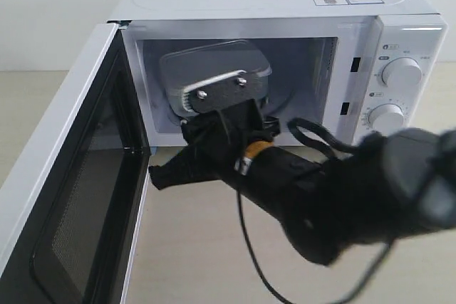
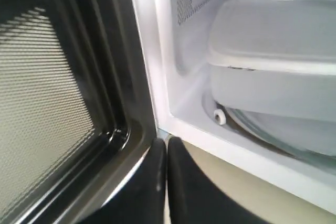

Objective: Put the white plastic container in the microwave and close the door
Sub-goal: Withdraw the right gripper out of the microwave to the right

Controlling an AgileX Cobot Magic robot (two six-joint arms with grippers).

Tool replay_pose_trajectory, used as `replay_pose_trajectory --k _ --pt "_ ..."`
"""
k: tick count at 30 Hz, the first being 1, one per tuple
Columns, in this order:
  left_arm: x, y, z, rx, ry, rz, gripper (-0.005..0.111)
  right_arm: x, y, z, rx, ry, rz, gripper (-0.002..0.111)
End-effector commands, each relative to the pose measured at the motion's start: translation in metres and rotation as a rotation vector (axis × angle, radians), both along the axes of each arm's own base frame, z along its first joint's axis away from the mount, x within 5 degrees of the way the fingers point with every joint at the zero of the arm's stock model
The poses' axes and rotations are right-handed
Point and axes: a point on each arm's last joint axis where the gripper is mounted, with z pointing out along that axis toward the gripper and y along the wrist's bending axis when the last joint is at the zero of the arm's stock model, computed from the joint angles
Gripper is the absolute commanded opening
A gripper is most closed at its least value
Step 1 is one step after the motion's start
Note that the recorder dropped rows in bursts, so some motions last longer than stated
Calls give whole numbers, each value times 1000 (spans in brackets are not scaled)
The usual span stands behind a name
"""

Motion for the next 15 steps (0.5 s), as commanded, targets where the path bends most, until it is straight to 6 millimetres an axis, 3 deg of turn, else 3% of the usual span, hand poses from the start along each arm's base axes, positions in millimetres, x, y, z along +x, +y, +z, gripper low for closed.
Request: replay_pose_trajectory --k 1,6,15 --pt "0 0 0 7 -15 4 4 -46 -47 21 42 -110 -32 0" --pt "0 0 0 7 -15 4 4 -81 -86 38 97 -121 -60 0" --pt "0 0 0 7 -15 4 4 -98 -104 76 228 -244 -63 0"
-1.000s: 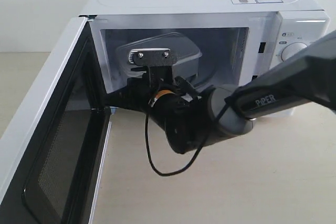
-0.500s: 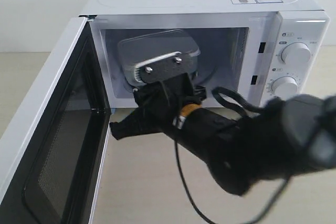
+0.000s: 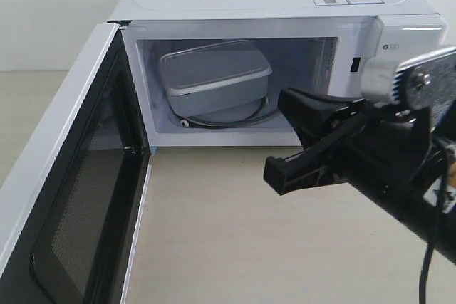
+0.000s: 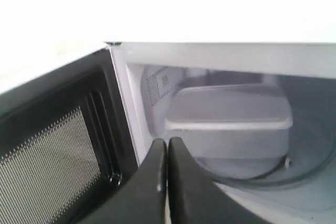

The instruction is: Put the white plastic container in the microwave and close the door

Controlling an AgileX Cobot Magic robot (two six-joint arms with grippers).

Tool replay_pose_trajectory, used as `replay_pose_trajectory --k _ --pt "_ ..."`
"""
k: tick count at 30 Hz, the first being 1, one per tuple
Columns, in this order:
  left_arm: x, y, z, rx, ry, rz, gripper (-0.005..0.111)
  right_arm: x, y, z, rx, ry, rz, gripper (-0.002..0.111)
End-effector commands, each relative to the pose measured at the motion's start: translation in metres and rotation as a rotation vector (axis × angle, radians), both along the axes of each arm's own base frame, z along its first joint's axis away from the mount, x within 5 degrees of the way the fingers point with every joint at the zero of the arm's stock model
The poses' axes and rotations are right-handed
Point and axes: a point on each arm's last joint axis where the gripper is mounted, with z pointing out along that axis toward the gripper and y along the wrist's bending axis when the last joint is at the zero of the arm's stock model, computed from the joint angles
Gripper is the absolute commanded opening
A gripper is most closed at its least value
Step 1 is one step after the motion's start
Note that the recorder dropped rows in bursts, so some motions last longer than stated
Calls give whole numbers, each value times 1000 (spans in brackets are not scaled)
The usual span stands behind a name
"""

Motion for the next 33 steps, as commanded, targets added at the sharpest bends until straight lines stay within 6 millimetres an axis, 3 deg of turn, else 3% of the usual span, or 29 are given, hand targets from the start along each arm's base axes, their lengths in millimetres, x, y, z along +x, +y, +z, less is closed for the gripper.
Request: replay_pose_trajectory --k 1,9,13,16,19,21,28,33 --pt "0 0 0 7 -15 4 4 -6 -7 12 44 -47 -7 0" --pt "0 0 0 7 -15 4 4 -14 -20 33 109 -109 -29 0" --pt "0 0 0 7 -15 4 4 -17 -44 42 69 -78 -52 0" --pt "0 0 0 7 -15 4 4 -23 -69 37 -1 59 -90 0" --pt "0 0 0 7 -15 4 4 -39 -97 35 17 199 -212 0" --pt "0 0 0 7 -15 4 4 -52 -111 33 -1 168 -279 0" --pt "0 0 0 7 -15 4 4 -97 -131 1 -58 -27 -400 0" --pt "0 0 0 7 -15 4 4 -106 -133 -26 -90 -55 -413 0"
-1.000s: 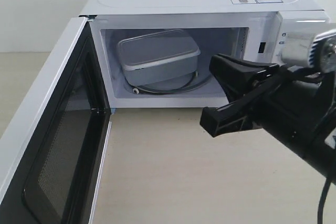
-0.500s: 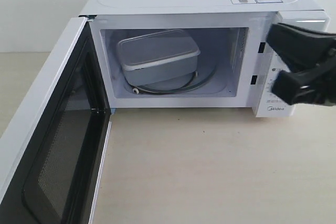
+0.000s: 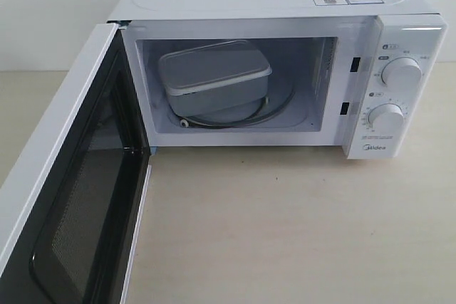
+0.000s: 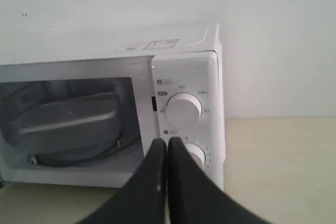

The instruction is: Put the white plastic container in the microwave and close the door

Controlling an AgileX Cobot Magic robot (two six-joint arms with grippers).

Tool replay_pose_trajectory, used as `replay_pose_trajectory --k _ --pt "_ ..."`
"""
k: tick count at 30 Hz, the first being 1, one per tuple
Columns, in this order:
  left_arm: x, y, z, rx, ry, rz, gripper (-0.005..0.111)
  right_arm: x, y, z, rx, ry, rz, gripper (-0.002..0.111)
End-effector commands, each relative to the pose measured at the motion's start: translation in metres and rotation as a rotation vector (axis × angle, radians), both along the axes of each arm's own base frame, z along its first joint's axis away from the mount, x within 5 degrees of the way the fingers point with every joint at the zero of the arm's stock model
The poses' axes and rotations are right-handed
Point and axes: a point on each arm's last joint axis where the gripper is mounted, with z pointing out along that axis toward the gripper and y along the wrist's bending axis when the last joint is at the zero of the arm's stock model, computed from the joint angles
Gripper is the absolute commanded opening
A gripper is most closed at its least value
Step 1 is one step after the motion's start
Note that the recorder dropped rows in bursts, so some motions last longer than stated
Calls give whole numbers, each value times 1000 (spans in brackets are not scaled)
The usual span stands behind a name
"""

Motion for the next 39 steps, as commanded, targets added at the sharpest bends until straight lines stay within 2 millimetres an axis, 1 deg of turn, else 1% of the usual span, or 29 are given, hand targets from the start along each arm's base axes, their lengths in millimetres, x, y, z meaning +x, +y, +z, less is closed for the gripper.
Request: replay_pose_trajectory --k 1,2,8,11,15,18,21,25,39 --pt "0 0 0 7 -13 4 4 -5 -1 -15 -57 -26 -12 0" --pt "0 0 0 7 -13 4 4 -5 -1 -19 -70 17 -3 0" --pt "0 0 0 7 -13 4 4 -5 0 -20 -90 32 0 0" --pt "0 0 0 7 -13 4 4 -5 1 -25 -95 85 13 0" --pt "0 0 0 7 -13 4 4 -11 2 -36 -106 184 44 0" --pt "0 0 0 7 -13 4 4 -17 3 -40 -101 204 58 0" --pt "0 0 0 7 -13 4 4 -18 3 -43 -85 240 58 0" --pt "0 0 0 7 -13 4 4 -18 2 -43 -38 250 41 0" --pt "0 0 0 7 -13 4 4 -18 2 -44 -39 260 40 0"
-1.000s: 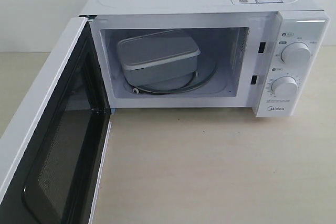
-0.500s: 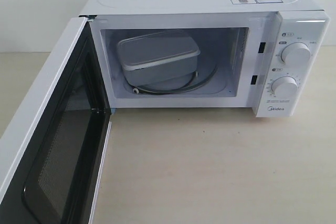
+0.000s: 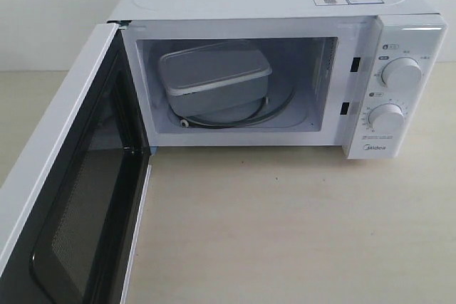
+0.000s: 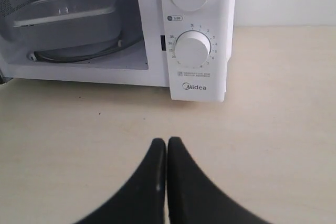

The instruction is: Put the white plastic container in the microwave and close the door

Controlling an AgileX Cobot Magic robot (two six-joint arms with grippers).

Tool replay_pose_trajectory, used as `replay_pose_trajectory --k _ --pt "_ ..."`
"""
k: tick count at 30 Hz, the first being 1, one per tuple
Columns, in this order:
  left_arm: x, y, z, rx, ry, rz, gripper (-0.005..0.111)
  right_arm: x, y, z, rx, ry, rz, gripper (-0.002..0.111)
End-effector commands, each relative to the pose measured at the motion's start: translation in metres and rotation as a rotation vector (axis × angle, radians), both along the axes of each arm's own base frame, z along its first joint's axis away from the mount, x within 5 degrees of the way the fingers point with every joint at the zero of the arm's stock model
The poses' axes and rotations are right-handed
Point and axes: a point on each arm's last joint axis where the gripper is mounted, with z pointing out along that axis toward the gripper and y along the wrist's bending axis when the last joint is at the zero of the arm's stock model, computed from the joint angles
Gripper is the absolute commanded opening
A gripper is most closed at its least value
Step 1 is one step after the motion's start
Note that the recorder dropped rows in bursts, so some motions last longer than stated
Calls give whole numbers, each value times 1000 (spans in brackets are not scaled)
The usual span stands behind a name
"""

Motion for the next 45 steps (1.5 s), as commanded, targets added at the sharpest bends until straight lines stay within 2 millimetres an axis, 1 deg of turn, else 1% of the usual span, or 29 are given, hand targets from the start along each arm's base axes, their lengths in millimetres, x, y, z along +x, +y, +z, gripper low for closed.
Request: replay_pose_trajectory --k 1,10,24,45 --pt "0 0 0 7 -13 4 4 0 -1 0 -3 -2 -7 0" --pt "0 0 0 7 -13 4 4 0 -1 0 -25 -5 -8 0" --pt "0 0 0 7 -13 4 4 0 -10 0 -21 -3 -179 0" --pt "0 0 0 7 -13 4 4 0 -10 1 -19 -10 -180 0"
